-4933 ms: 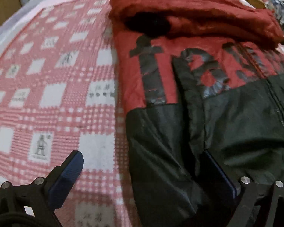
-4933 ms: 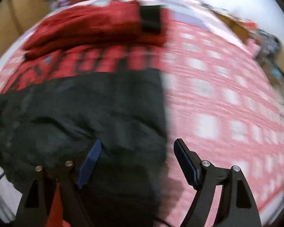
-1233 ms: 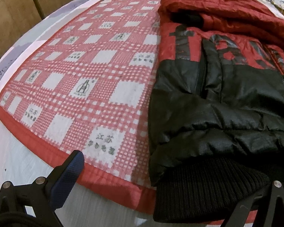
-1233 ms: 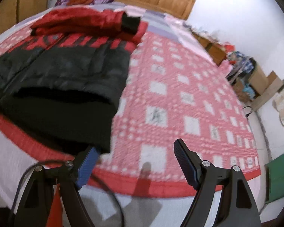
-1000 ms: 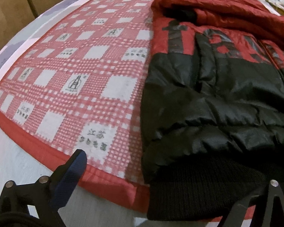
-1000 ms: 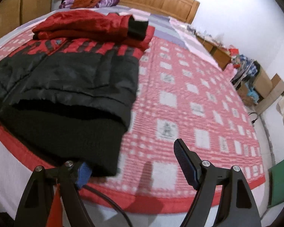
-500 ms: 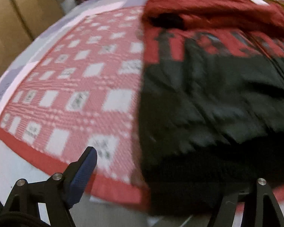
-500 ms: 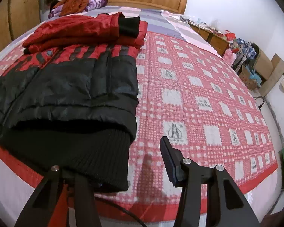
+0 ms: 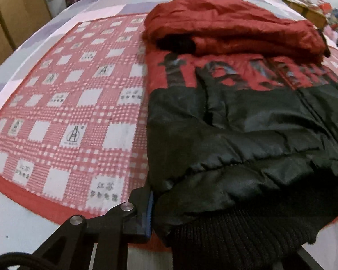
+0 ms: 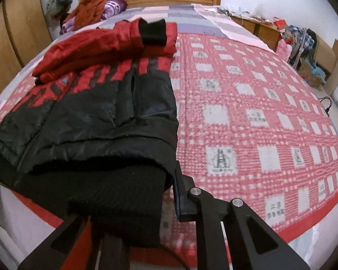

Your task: Fold large clothes

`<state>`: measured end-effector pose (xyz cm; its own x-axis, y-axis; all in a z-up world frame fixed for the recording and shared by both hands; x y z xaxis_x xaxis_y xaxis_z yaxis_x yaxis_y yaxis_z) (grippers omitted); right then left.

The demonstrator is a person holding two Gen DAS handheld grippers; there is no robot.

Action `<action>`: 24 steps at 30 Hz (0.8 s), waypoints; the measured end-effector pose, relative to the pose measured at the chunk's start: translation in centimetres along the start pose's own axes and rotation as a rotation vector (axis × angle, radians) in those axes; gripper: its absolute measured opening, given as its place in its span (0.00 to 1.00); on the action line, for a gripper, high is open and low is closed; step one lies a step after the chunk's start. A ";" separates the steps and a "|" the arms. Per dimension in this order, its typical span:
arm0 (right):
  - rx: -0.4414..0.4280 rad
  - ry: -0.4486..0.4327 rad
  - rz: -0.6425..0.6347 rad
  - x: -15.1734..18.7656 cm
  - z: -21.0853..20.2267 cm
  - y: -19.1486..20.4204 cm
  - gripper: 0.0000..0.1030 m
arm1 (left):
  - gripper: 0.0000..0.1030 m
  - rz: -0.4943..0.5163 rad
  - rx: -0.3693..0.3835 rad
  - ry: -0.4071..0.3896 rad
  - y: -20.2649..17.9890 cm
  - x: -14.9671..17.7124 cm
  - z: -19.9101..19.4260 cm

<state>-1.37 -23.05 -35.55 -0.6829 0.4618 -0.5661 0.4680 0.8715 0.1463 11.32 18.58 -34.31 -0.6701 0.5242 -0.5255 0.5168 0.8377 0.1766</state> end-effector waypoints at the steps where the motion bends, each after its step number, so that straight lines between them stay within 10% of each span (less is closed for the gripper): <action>1: -0.004 -0.004 -0.006 -0.1 -0.6 0.0 0.13 | 0.21 0.005 0.005 0.003 -0.1 0.2 -0.3; 15: -0.038 0.143 -0.068 5.1 -11.2 -1.6 0.13 | 0.21 0.011 0.122 0.169 -2.6 6.4 -8.1; 24: -0.129 -0.043 -0.083 -6.3 -14.8 1.9 0.12 | 0.18 -0.135 0.128 -0.013 3.6 -7.4 -8.6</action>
<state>-4.50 -21.85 -19.70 -0.6903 0.3824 -0.6142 0.3331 0.9216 0.1993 13.55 19.03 -22.63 -0.7315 0.4058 -0.5480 0.4870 0.8734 -0.0033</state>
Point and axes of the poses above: each gripper's, at about its wrist camera, not at the fingertips, and z roughly the way its jaws point, y to its left, x to its underside, the point moved 9 cm from there along z, roughly the way its jaws point, and after that the axes turned 15 degrees about z, right-handed, at the moved point
